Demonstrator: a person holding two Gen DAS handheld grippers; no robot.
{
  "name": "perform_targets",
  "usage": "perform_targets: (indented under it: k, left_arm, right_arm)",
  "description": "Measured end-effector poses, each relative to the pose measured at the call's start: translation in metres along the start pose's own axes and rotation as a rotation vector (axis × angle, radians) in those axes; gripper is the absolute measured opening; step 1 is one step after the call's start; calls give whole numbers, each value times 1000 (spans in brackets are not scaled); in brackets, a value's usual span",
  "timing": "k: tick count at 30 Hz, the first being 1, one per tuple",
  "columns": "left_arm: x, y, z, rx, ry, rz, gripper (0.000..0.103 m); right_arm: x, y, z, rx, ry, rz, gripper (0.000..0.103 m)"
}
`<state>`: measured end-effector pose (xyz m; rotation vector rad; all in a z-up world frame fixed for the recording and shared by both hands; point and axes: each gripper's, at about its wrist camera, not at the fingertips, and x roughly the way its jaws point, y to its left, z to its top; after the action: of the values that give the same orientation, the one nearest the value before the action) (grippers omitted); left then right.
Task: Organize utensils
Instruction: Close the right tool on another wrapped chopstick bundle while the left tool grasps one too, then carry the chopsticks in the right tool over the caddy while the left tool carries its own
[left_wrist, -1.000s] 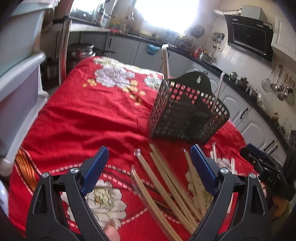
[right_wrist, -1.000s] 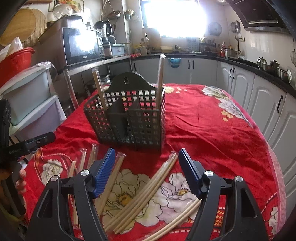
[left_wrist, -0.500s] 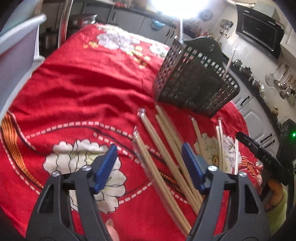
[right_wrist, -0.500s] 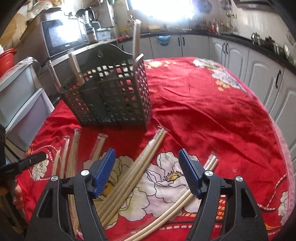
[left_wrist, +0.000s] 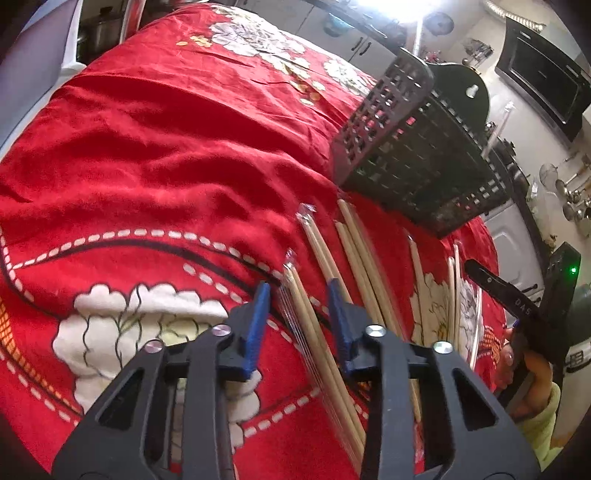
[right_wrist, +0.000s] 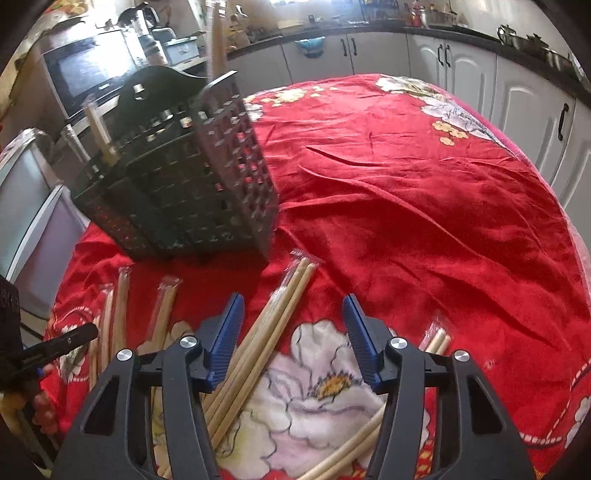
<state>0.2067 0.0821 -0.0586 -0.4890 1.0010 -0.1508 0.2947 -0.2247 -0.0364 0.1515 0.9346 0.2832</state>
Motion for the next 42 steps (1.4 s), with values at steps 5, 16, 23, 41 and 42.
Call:
perform_targets:
  k: [5, 16, 23, 41, 42]
  left_arm:
    - [5, 10, 8, -42, 7, -20, 10]
    - [8, 10, 14, -48, 13, -19, 9]
    - [12, 11, 19, -51, 15, -24, 9]
    - [-42, -17, 31, 68, -125, -51, 3]
    - [-49, -21, 34, 78, -140, -57, 3]
  right_arm:
    - [18, -8, 14, 65, 57, 32, 45]
    - [35, -14, 31, 110, 89, 8, 19]
    - [20, -24, 34, 156, 39, 61, 14]
    - [-68, 19, 32, 0, -150, 161, 12]
    - [-74, 23, 32, -11, -162, 169, 12]
